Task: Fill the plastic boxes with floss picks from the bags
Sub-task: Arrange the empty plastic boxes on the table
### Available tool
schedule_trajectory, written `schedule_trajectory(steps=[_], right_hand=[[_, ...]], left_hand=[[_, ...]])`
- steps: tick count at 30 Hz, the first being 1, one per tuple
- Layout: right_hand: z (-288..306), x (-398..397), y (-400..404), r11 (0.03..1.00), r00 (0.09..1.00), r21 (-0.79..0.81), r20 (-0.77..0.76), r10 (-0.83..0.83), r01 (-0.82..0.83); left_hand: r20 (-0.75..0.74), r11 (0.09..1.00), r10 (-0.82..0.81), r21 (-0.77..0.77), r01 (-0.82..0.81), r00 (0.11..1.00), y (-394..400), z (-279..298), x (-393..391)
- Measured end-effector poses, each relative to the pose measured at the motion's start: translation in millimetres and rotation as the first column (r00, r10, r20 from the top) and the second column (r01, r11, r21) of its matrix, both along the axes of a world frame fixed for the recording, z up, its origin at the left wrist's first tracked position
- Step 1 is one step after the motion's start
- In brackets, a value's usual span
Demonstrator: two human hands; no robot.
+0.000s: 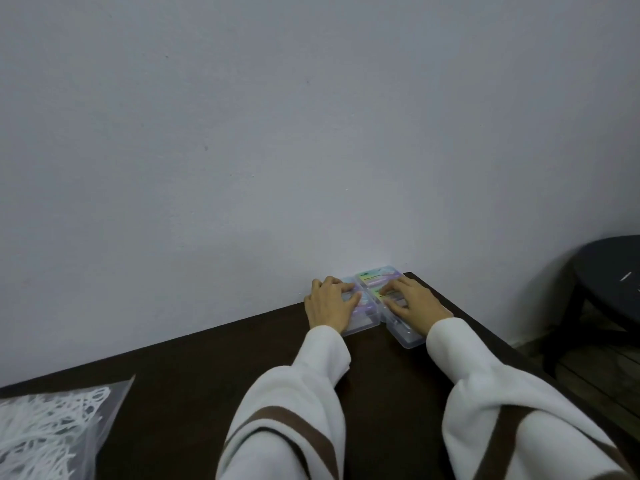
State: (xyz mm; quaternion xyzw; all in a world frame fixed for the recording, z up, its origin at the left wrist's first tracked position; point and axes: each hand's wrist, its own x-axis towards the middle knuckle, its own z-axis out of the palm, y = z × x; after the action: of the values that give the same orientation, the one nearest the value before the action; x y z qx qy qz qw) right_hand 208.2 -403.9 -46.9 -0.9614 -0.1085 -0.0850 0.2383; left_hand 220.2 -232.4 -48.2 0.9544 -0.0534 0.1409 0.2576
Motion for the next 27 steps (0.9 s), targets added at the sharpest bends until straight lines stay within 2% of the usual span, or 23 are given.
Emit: schedule_trajectory(steps=[4, 7, 9, 12, 16, 21, 27], right_hand=[[4, -1, 6, 0.993, 1.0, -0.119, 0.028, -0.011, 0.014], [11, -2, 12, 0.961, 0.997, -0.272, 0.077, -0.027, 0.047], [15, -4, 14, 0.956, 0.998, -0.29, 0.067, -0.022, 0.041], [15, -10, 16, 0.945, 0.997, -0.328, 0.072, 0.015, 0.009], [16, -17, 27, 0.986, 0.996, -0.166, 0.09, 0.029, -0.013], [16, -34, 51, 0.984, 0.987, -0.13, 0.091, 0.131, -0.119], [23, -63, 92, 0.97, 0.98, -0.144, 0.01, 0.198, -0.195]], left_hand=[[-0.027, 0.997, 0.023, 0.067, -0.022, 0.999, -3, 6, 2], [-0.145, 0.98, 0.027, 0.197, 0.002, 0.989, -6, 18, -1], [-0.18, 0.985, 0.013, 0.174, 0.019, 0.984, -7, 25, -5], [-0.155, 0.996, -0.002, 0.086, 0.016, 0.988, -7, 27, -13], [-0.171, 1.0, -0.01, 0.003, 0.011, 0.985, 1, 23, -26], [-0.174, 0.999, -0.039, -0.041, 0.032, 0.984, 28, 22, -51], [-0.212, 1.0, -0.019, -0.002, 0.019, 0.977, 80, 23, -91]])
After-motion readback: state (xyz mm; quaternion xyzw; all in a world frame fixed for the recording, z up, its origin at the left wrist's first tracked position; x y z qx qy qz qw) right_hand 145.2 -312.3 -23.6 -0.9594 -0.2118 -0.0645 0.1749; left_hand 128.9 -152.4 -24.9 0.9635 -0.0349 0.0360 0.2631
